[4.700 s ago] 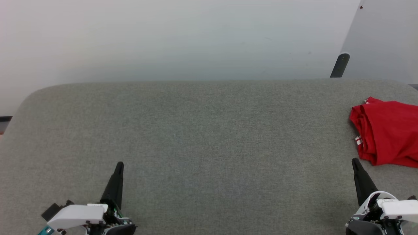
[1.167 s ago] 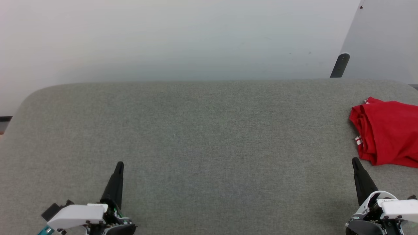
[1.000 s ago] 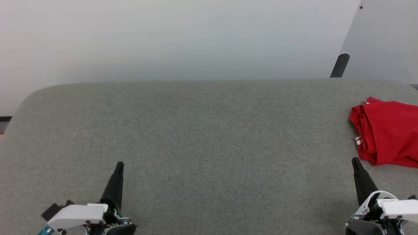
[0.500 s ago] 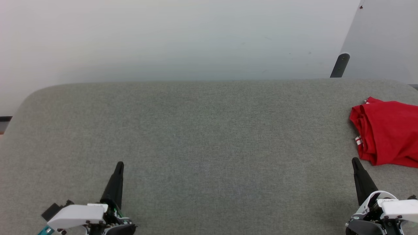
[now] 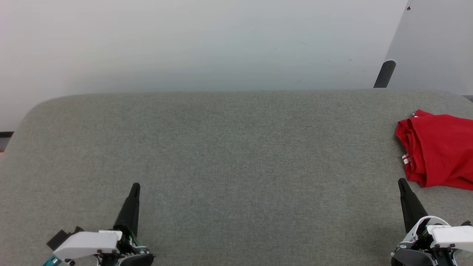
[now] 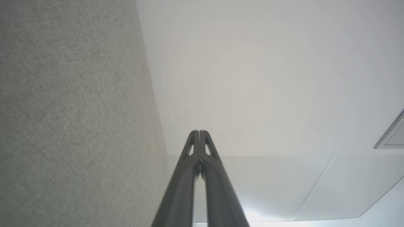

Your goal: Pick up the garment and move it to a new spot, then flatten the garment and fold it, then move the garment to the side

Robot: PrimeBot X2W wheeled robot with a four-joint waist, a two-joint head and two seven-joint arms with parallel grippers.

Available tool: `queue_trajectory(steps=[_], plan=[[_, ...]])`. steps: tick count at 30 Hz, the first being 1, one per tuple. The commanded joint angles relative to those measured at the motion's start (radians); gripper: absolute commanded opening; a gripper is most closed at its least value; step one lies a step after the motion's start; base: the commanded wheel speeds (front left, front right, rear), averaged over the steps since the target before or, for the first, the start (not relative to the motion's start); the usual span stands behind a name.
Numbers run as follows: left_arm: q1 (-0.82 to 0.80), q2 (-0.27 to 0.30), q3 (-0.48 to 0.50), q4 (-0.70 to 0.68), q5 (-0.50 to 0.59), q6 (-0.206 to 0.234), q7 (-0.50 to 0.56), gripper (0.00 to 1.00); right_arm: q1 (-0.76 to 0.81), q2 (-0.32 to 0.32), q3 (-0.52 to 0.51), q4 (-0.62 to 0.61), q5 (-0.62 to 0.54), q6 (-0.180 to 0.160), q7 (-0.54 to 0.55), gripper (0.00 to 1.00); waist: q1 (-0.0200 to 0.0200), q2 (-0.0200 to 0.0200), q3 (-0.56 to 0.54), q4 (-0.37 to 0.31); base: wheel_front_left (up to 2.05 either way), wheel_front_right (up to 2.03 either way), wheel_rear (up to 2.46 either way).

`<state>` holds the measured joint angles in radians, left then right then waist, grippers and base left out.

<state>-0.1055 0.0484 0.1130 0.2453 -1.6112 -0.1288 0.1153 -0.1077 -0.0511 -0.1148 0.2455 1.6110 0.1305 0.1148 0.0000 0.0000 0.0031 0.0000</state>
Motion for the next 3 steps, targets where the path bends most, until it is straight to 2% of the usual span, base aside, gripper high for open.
queue_trajectory(steps=[1,3], plan=[[-0.010,0.000,0.001,0.001,-0.003,-0.004,0.001,0.00,-0.003,0.003,0.000,-0.002,0.004,0.000,0.002,0.00,0.0000,0.0000,0.000,0.000,0.00,0.00,0.00],[-0.010,0.000,0.002,0.001,-0.003,-0.004,0.001,0.00,-0.003,0.003,0.000,-0.002,0.004,0.000,0.002,0.00,0.0000,0.0000,0.000,0.000,0.00,0.00,0.00]])
